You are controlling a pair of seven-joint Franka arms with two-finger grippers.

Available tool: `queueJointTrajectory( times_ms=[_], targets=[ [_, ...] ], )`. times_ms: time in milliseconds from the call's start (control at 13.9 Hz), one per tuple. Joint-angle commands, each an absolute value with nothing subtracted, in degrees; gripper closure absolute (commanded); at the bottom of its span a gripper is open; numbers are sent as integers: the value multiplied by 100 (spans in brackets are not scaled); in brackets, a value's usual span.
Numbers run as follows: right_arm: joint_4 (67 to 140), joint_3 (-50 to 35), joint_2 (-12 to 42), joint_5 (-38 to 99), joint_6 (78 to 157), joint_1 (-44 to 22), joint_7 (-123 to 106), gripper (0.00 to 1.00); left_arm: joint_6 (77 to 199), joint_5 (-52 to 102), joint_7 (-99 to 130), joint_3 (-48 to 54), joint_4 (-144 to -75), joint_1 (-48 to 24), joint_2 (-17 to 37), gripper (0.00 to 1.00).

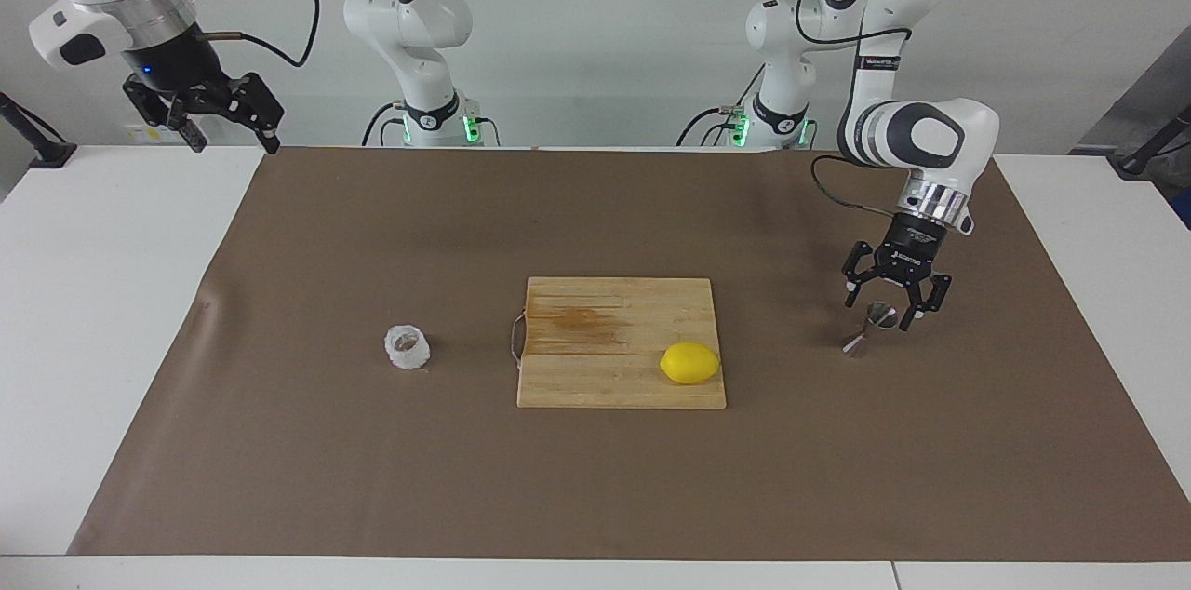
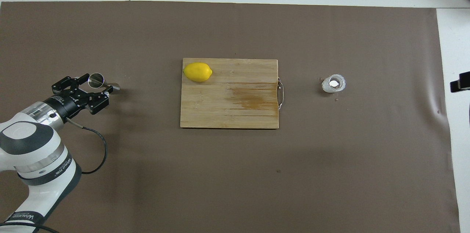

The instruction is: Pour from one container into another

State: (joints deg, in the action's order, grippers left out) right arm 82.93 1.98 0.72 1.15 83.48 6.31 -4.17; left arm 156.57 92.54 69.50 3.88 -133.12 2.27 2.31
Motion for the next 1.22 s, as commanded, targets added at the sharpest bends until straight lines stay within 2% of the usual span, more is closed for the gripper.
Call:
queueJointTrajectory(
  times_ms=[0, 144, 431, 1149],
  targets=[
    [8332, 167, 18, 79, 8297, 650, -325, 0, 15750, 9413, 6803, 360, -13333, 202, 255, 19],
    [8332, 158, 18, 79, 8297, 650, -325, 0, 15759, 9413, 6794, 352, -13368, 211, 246, 21],
    [8332, 158, 18, 79, 8297, 650, -325, 0, 15768, 9413, 6785, 360, -13368, 211, 246, 35],
    [8332, 158, 18, 79, 8297, 650, -325, 0, 15759, 9413, 6776, 360, -13324, 220, 255, 35]
  ],
)
